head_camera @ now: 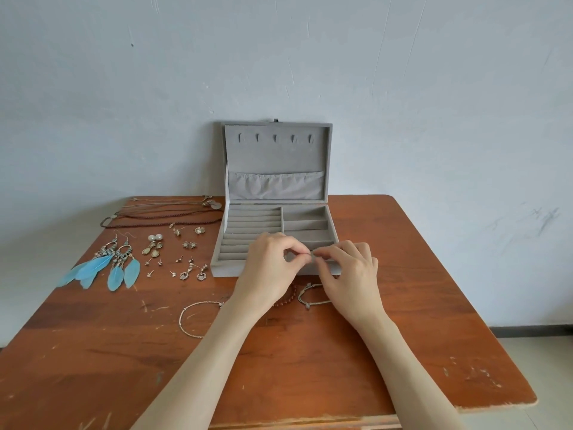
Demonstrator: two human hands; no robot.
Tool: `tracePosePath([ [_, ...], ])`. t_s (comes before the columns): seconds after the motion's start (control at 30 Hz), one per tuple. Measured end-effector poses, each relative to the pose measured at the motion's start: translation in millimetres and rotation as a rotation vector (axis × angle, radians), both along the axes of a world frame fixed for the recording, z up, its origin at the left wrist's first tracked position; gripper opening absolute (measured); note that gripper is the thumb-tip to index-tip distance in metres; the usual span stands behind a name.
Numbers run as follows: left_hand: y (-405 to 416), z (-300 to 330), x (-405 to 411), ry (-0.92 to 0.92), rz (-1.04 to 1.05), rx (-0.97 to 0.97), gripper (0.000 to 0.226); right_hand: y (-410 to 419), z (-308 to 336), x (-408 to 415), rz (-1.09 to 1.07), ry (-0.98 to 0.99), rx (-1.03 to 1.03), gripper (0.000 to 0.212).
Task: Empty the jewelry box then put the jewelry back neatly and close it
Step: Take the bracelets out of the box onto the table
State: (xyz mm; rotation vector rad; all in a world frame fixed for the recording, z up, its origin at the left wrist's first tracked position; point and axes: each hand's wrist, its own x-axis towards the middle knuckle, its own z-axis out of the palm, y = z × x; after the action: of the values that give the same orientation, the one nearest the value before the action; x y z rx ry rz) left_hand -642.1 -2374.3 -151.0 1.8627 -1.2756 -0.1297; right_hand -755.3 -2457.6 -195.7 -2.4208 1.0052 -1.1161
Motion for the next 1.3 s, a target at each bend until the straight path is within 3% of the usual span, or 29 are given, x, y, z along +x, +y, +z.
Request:
tracePosePath([
  [0.17,7.6,18.3,-4.1,0.041,-0.064,0.001,0.009,4.6,8.2,-3.6,0.133,-0.029,0.062,0.038],
  [0.37,18.6,29.2,-4.5,0.059,-0.074,-0.021,0.012,6.6,12.9,-6.5,0.279,-0.134,0.243,0.006],
  [0.5,29.0,27.5,0.1,0.085,-0.030,-0.013,0.012,10.8,19.6,-13.3,0.381,-0.183,0.411,0.013],
  [0.67,42.8,22.0,3.9,0.018,0.022,0.031,0.013,16.0,22.9,-15.0,0.366,-0.135,0.376,0.014],
  [0.77,49.7,21.4,-0.8,0.091,0.031,0.027,0.014,19.6,24.4,-14.5,0.339,-0.085,0.339,0.011],
  [0.93,64.8,26.0,-8.3,0.490,-0.033,0.141,0.023,33.6,36.1,-22.9,0.401,-0.332,0.839,0.018],
  [1.07,77.6,25.0,-7.6,0.618,-0.018,0.144,0.024,43.9,32.2,-30.6,0.511,-0.472,1.108,0.022],
  [1.2,92.4,20.1,-6.1,0.567,0.056,0.132,0.020,54.2,29.7,-33.9,0.505,-0.466,1.173,0.023],
  [1.3,103.5,12.6,-4.6,0.374,0.157,0.210,0.017,62.4,32.4,-33.5,0.336,-0.226,0.962,0.023],
])
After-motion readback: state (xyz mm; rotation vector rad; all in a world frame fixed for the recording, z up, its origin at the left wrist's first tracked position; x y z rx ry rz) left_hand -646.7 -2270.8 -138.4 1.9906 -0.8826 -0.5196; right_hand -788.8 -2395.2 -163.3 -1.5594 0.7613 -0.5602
